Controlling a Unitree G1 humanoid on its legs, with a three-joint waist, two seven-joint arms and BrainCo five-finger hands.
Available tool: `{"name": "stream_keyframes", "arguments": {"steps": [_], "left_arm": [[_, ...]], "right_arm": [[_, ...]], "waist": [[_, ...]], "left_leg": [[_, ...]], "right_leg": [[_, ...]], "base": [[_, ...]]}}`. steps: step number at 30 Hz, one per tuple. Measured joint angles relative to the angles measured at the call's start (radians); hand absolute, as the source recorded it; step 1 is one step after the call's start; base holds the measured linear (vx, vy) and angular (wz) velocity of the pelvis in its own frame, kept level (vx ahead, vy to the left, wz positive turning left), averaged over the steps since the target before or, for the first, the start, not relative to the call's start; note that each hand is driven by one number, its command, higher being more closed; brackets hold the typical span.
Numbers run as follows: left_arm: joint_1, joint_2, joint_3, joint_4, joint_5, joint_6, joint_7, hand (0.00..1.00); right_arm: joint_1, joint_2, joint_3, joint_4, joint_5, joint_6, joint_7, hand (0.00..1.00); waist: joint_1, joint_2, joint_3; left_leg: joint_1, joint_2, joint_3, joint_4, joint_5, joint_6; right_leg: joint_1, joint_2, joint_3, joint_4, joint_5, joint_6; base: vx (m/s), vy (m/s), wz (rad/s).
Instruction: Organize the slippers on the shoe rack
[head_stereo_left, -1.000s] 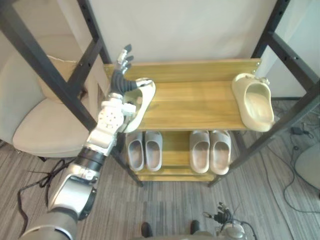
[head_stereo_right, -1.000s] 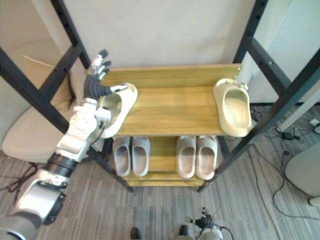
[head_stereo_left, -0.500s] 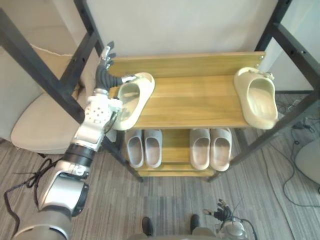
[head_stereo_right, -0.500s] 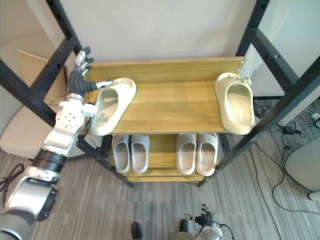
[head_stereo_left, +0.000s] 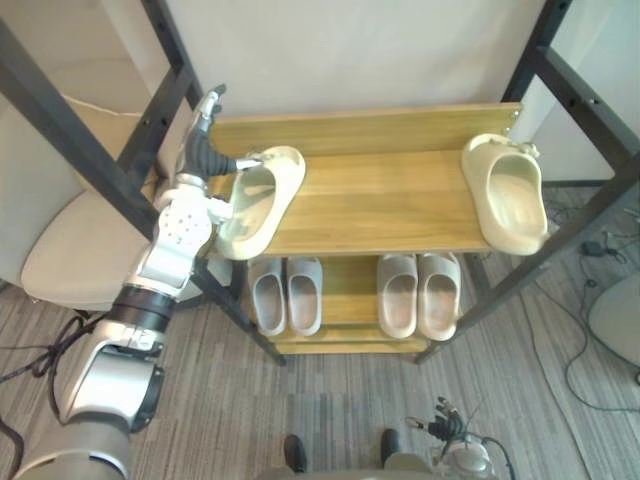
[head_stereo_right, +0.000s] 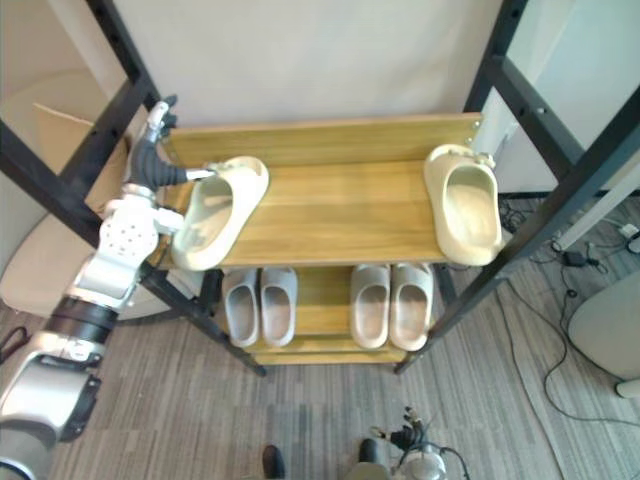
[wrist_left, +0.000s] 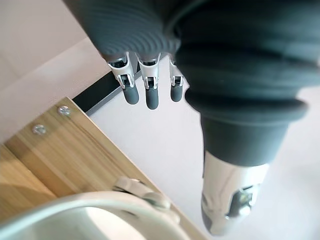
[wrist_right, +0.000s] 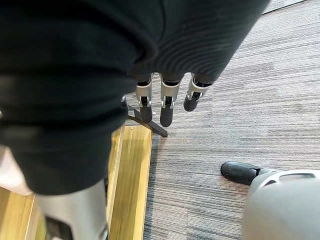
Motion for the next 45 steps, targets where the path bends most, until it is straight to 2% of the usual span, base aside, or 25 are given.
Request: {"name": "stream_keyframes", "arguments": {"steps": [10, 19, 20, 27, 32, 45], "left_arm": [[-0.007, 0.007, -0.003, 0.047, 0.128, 0.027, -0.001, 0.00], [-0.056, 0.016, -0.015, 0.103, 0.184, 0.049, -0.016, 0.00], [-0.057, 0.016, -0.016, 0.104, 0.189, 0.049, -0.016, 1.00], [-0.113, 0.015, -0.054, 0.162, 0.181, 0.063, -0.018, 1.00], [-0.160, 0.010, -0.064, 0.199, 0.142, 0.063, -0.018, 1.00], [-0.180, -0.092, -0.073, 0.213, 0.054, 0.063, -0.007, 1.00]], "right_arm": [[0.001, 0.000, -0.001, -0.012, 0.001, 0.000, 0.000, 0.00], [0.003, 0.002, -0.005, -0.035, 0.006, -0.002, 0.000, 0.00], [0.003, 0.002, -0.006, -0.035, 0.006, -0.002, 0.000, 0.00], [-0.002, 0.006, -0.022, -0.035, 0.008, -0.001, 0.001, 0.00], [-0.012, 0.015, -0.037, -0.036, 0.008, -0.001, 0.000, 0.00], [-0.012, 0.019, -0.045, -0.035, 0.038, 0.002, -0.002, 0.00]], "waist": [[-0.002, 0.003, 0.007], [-0.007, 0.004, 0.030], [-0.007, 0.004, 0.031], [-0.013, 0.004, 0.036], [-0.031, 0.002, 0.050], [-0.037, 0.005, 0.053]], "left_leg": [[-0.003, 0.004, 0.009, 0.000, 0.000, 0.000], [-0.022, 0.010, 0.016, 0.000, 0.001, -0.003], [-0.022, 0.010, 0.016, 0.000, 0.001, -0.003], [-0.028, 0.010, 0.029, 0.000, 0.001, -0.003], [-0.027, 0.010, 0.040, 0.000, 0.001, -0.003], [-0.016, 0.010, 0.051, 0.004, 0.001, -0.003]], "right_leg": [[-0.015, 0.004, 0.016, 0.003, 0.000, 0.000], [-0.038, 0.010, 0.022, 0.005, 0.002, -0.002], [-0.039, 0.010, 0.022, 0.005, 0.002, -0.002], [-0.054, 0.009, 0.036, 0.012, 0.003, -0.003], [-0.053, 0.009, 0.044, 0.012, 0.009, -0.004], [-0.047, 0.007, 0.052, 0.016, 0.013, -0.007]], "base": [[-0.01, -0.001, -0.03], [0.00, -0.004, -0.01], [0.00, 0.000, 0.00], [-0.01, 0.001, -0.04], [0.01, -0.001, -0.07], [0.00, -0.002, -0.02]]}}
